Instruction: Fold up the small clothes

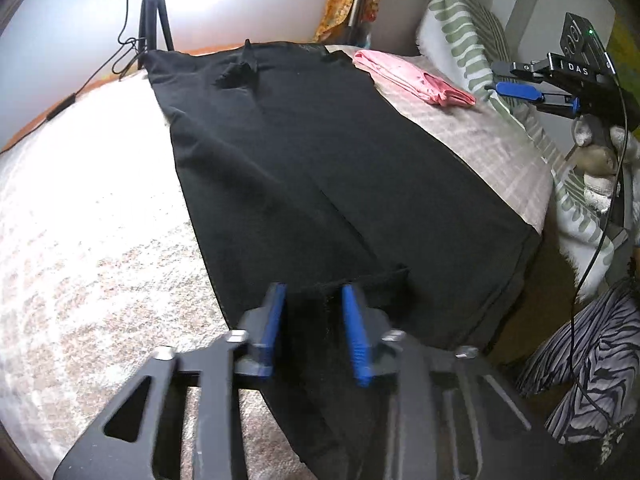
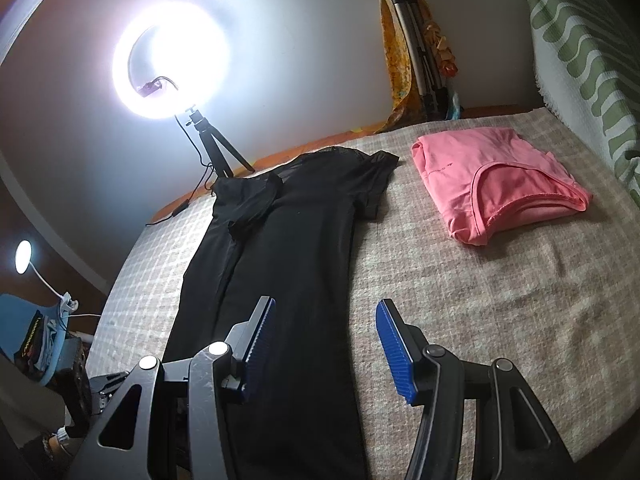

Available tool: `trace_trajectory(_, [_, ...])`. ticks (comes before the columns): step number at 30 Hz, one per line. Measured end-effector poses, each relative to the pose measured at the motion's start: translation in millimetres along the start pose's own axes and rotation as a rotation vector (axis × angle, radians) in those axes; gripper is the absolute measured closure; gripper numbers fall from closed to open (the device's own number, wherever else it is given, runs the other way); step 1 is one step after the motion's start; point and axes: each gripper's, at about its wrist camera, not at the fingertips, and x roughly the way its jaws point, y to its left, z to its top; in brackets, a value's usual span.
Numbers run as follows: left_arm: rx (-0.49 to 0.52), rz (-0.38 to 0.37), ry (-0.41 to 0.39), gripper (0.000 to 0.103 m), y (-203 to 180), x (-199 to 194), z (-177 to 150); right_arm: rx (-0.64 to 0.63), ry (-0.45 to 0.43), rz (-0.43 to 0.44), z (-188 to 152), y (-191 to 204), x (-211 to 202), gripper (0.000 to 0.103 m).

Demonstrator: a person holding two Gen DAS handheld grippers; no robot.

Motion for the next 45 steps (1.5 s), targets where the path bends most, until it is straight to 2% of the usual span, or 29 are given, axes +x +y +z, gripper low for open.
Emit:
trace_trajectory(1, [-0.004,-0.006,-0.001,0.094,-1,-2,-1,0.001,-0.001,-0.001,0,0,0,0.048])
trace_trajectory(5, [-0.009,-0.07,-0.013,0.096,-15,-10,-4,0.002,0.001,-0.003,-1,-1,-1,0.048])
trace_trajectory(11, [0.09,-0.191,-0.007,0.096,-56,-19,-20,0.006,0.004,-0.013,-1,-3,0,0.048])
trace_trajectory(13, [0.116,-0.214,0.026,0.092,-66,-15,-24,0.007,0.006,-0.017,-1,-4,1,0.048])
trace_trajectory(14, [0.125,-0.208,0.041,0.08,-69,-13,-25,0.007,0.008,-0.019,-1,-4,2,0.048])
trace_trajectory(16, [0.121,-0.195,0.044,0.074,-72,-13,-25,0.006,0.008,-0.023,-1,-5,2,0.048])
trace_trajectory(19, [0.109,-0.197,0.013,0.074,-75,-19,-20,0.009,0.005,-0.027,0,-8,1,0.048])
trace_trajectory(22, [0.131,-0.169,-0.035,0.074,-86,-27,-14,0.02,0.001,-0.029,4,-12,0,0.048])
trace_trajectory(25, [0.161,-0.147,-0.076,0.074,-102,-27,-7,0.032,0.007,-0.025,8,-19,2,0.043])
trace_trajectory(34, [0.283,-0.156,-0.077,0.074,-167,4,2,0.074,0.019,0.01,18,-45,-2,0.039])
trace_trajectory(36, [0.311,-0.169,-0.066,0.067,-182,13,5,0.089,0.008,0.022,21,-53,-8,0.038])
trace_trajectory(37, [0.318,-0.172,-0.059,0.056,-188,18,6,0.092,0.005,0.023,22,-55,-10,0.038])
trace_trajectory(38, [0.325,-0.182,-0.053,0.051,-195,25,7,0.098,-0.002,0.025,24,-58,-13,0.037])
trace_trajectory(41, [0.361,-0.195,-0.025,0.051,-212,41,6,0.11,-0.013,0.03,26,-65,-19,0.036])
trace_trajectory(45, [0.393,-0.169,-0.012,0.051,-226,56,7,0.134,-0.015,0.028,30,-77,-19,0.036])
